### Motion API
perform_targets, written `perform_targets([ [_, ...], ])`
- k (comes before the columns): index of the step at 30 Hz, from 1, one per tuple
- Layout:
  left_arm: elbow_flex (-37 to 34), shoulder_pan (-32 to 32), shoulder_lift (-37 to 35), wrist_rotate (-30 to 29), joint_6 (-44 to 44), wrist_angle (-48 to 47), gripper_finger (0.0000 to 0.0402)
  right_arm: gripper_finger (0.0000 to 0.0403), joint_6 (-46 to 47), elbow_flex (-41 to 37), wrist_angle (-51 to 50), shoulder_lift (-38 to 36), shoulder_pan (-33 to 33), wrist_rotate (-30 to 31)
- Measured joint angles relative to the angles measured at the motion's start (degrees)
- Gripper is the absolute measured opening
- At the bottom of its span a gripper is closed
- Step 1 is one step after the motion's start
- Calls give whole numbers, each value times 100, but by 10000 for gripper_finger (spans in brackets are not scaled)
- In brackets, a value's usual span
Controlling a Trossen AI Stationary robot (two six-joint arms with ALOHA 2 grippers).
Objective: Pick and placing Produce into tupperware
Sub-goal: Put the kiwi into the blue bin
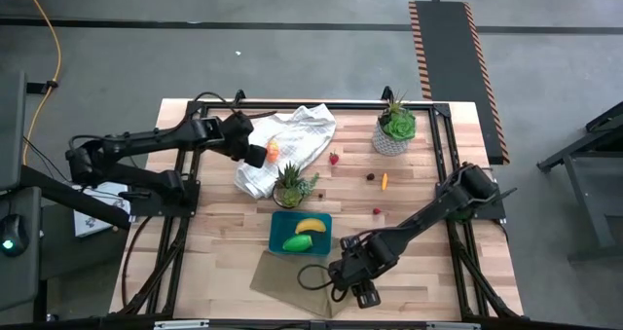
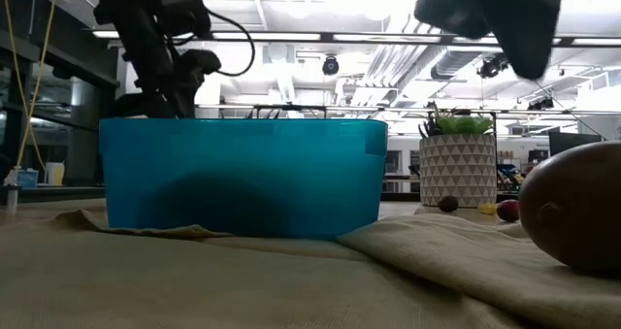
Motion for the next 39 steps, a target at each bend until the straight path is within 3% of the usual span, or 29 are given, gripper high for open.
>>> perform_targets([
  [15,-2,-14,77,130,74,92,115,238,63,-2,-54,519,-31,-215],
  [25,-2,-14,77,208,74,71,115,301,199,-2,-56,534,-24,-127],
  [39,-2,-14,77,207,74,66,115,305,274,-61,74,574,-28,24],
])
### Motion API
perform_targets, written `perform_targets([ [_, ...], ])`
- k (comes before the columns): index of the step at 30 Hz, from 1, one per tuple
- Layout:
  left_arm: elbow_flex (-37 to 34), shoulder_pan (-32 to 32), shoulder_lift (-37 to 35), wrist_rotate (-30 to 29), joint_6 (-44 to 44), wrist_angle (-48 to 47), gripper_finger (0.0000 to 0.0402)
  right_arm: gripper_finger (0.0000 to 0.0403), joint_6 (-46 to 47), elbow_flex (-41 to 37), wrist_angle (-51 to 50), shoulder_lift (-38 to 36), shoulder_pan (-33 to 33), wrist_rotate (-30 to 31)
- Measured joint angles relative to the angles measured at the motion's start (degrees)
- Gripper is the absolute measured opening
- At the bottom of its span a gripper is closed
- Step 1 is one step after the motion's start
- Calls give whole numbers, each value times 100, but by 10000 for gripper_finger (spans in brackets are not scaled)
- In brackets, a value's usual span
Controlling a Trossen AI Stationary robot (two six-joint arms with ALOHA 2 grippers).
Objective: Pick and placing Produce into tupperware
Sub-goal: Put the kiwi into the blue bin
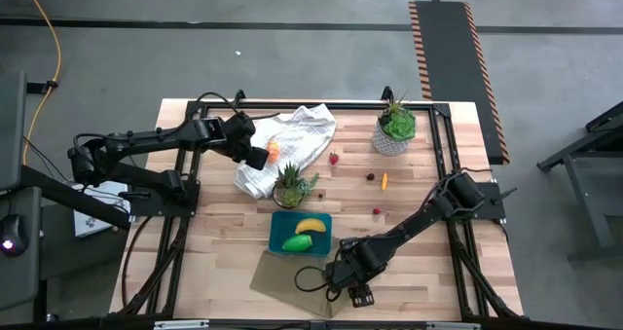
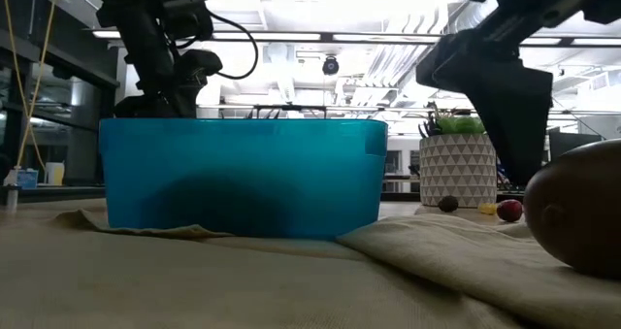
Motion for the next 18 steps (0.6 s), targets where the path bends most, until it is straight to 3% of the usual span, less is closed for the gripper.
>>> perform_targets([
  [12,0,0,-4,-2,-2,-2,115,304,17,0,-21,160,4,57],
  [18,0,0,-4,-2,-2,-2,115,284,17,2,-113,231,6,57],
])
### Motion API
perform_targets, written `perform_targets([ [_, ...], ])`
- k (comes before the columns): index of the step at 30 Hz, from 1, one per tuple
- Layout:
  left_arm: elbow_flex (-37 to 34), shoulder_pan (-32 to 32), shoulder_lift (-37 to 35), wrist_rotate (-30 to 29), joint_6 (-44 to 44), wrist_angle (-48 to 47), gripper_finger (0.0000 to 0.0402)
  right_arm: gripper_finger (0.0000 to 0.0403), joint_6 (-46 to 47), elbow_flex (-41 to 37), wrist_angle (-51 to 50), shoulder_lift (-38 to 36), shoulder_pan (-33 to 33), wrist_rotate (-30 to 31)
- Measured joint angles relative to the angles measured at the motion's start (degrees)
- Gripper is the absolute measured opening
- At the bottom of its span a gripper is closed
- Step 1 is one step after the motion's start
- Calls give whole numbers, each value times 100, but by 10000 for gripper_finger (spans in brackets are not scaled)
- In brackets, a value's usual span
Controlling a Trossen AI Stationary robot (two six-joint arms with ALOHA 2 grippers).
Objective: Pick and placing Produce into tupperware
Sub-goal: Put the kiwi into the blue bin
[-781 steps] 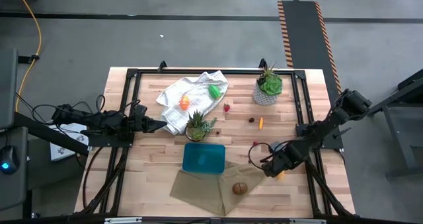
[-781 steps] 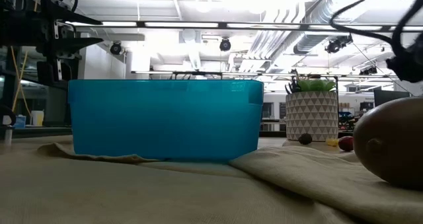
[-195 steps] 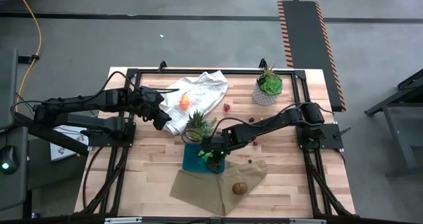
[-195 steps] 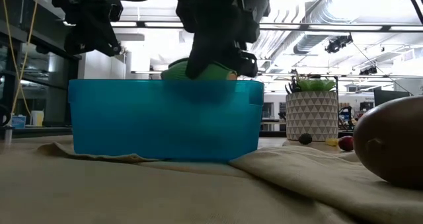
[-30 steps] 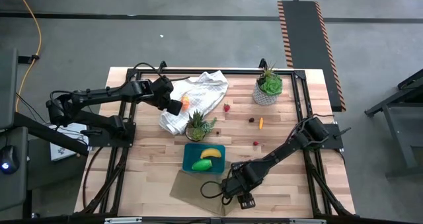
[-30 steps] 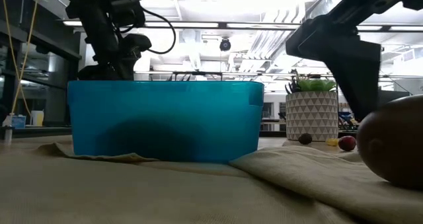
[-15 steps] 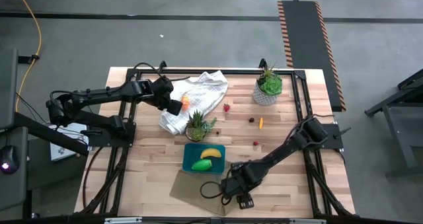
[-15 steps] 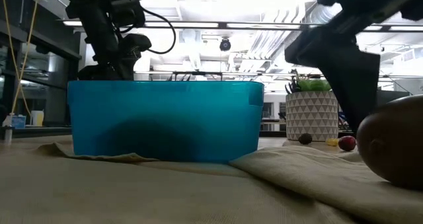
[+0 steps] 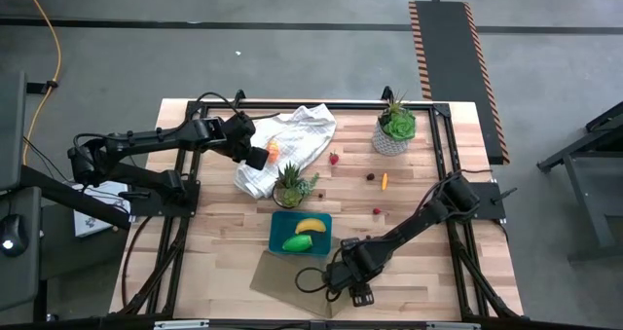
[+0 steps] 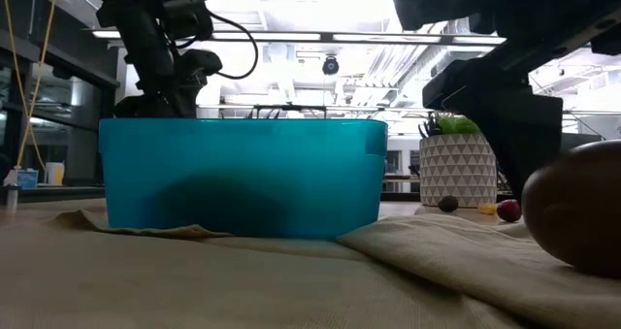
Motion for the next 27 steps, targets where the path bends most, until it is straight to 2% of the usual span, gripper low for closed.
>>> perform_targets([
  [12,0,0,0,0,23,0,115,237,203,0,-61,3,-4,4],
  [27,0,0,0,81,207,-37,115,234,368,100,-53,9,-8,-57],
])
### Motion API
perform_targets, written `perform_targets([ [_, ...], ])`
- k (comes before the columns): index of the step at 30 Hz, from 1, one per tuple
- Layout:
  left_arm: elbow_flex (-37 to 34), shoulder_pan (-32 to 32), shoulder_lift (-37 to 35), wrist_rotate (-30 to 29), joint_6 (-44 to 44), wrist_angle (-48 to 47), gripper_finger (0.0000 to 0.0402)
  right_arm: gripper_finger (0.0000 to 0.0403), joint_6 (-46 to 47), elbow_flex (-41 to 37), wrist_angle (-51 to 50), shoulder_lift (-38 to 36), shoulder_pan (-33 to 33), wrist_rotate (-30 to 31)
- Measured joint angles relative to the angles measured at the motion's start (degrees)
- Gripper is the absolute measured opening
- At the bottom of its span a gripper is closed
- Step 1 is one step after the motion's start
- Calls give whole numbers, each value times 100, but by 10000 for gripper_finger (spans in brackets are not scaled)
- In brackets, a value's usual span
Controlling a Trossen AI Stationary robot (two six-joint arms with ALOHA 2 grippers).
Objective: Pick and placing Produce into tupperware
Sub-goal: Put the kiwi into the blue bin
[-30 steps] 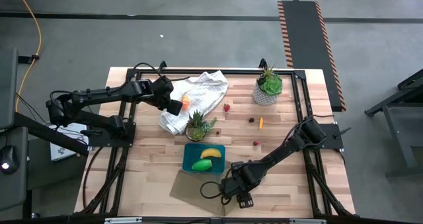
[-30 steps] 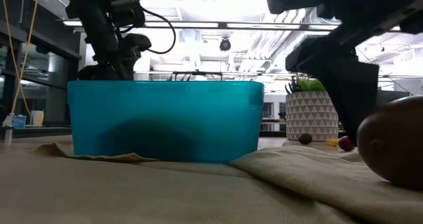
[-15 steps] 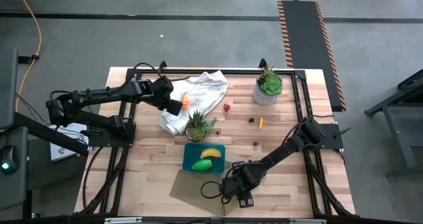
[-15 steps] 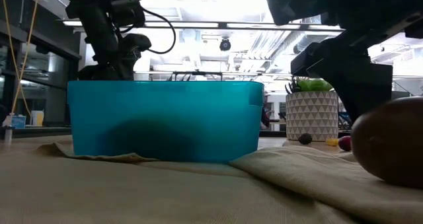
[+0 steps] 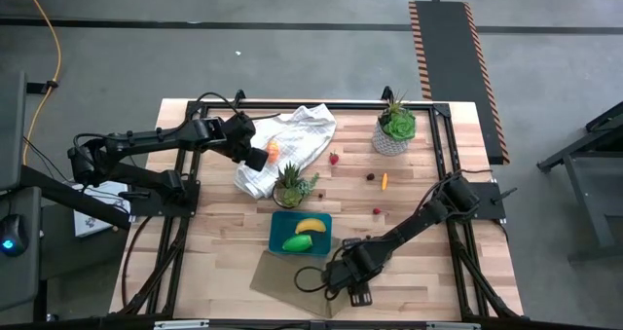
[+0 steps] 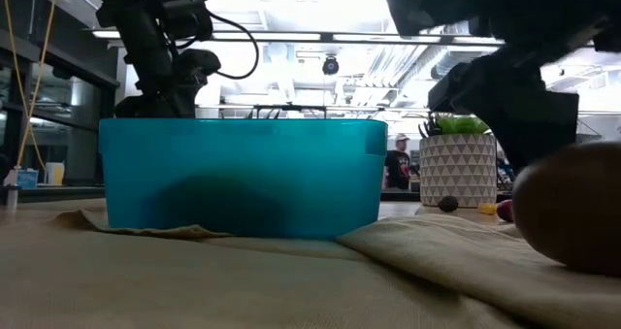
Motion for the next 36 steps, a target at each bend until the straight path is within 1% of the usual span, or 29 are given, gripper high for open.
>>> perform_targets([
  [6,0,0,0,24,71,-15,115,234,-11,574,-5,1,-61,130],
  [12,0,-2,0,118,72,-17,115,234,-122,1070,-26,0,-162,402],
  [14,0,-2,0,167,71,-58,115,234,-155,1137,-118,-1,-190,532],
  [19,0,0,0,282,69,-332,115,234,-71,1277,-192,-1,-261,546],
  [26,0,-1,0,623,64,-665,115,234,-8,1524,-278,-1,-375,696],
  [31,0,-1,0,846,52,-710,115,234,1,1718,-339,-1,-585,817],
  [36,0,-2,0,933,53,-745,115,234,1,1768,-309,-3,-810,817],
])
